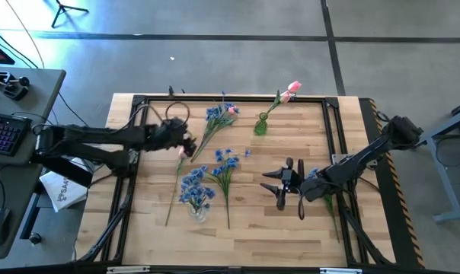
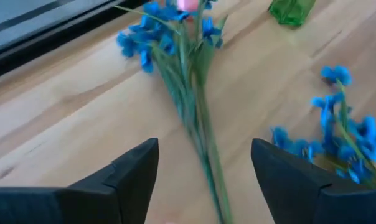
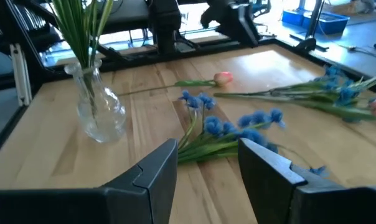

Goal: Sort flowers into vase by color
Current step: Put the blue flowers into the transparent vase

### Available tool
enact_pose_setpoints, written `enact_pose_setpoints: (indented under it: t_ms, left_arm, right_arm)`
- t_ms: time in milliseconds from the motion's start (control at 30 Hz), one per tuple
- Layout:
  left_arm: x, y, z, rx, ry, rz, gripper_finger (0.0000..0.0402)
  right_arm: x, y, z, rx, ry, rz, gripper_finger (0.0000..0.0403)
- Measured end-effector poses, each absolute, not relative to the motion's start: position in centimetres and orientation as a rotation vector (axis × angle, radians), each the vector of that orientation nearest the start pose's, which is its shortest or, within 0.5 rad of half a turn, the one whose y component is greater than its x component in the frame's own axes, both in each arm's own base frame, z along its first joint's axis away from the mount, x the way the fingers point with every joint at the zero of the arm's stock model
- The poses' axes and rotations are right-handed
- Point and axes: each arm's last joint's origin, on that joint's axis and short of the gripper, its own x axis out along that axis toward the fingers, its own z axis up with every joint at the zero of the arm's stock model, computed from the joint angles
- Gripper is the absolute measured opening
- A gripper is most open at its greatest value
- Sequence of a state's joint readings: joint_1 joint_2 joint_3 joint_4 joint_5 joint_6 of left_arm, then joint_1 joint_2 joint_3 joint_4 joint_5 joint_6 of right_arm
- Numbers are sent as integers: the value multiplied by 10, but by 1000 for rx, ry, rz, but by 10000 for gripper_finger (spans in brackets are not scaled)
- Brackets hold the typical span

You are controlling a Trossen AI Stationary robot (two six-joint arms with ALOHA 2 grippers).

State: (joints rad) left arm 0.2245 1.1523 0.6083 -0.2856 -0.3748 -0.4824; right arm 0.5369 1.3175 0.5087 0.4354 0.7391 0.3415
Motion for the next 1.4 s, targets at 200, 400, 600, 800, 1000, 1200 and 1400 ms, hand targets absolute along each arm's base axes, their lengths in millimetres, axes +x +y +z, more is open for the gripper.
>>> enact_pose_setpoints:
  t_ms: [200, 400, 600, 800, 1000, 1200, 1400]
  left_arm:
    - [238, 83, 164, -367, 711, 748, 239]
    - [255, 96, 136, -387, 805, 754, 223]
    - [264, 107, 119, -327, 874, 829, 189]
    - [270, 117, 114, -309, 908, 816, 121]
    - [266, 123, 117, -314, 932, 794, 13]
    - [251, 116, 161, -209, 873, 836, 4]
    - [222, 83, 243, -72, 593, 785, 2]
  right_arm:
    - [229, 114, 176, 122, 304, -257, 165]
    - [233, 116, 173, 138, 286, -250, 165]
    - [233, 116, 173, 142, 284, -247, 165]
    - [233, 116, 174, 148, 275, -245, 165]
    - [233, 116, 175, 153, 270, -243, 165]
    - [234, 117, 176, 162, 258, -240, 165]
    - [234, 117, 177, 166, 246, -241, 165]
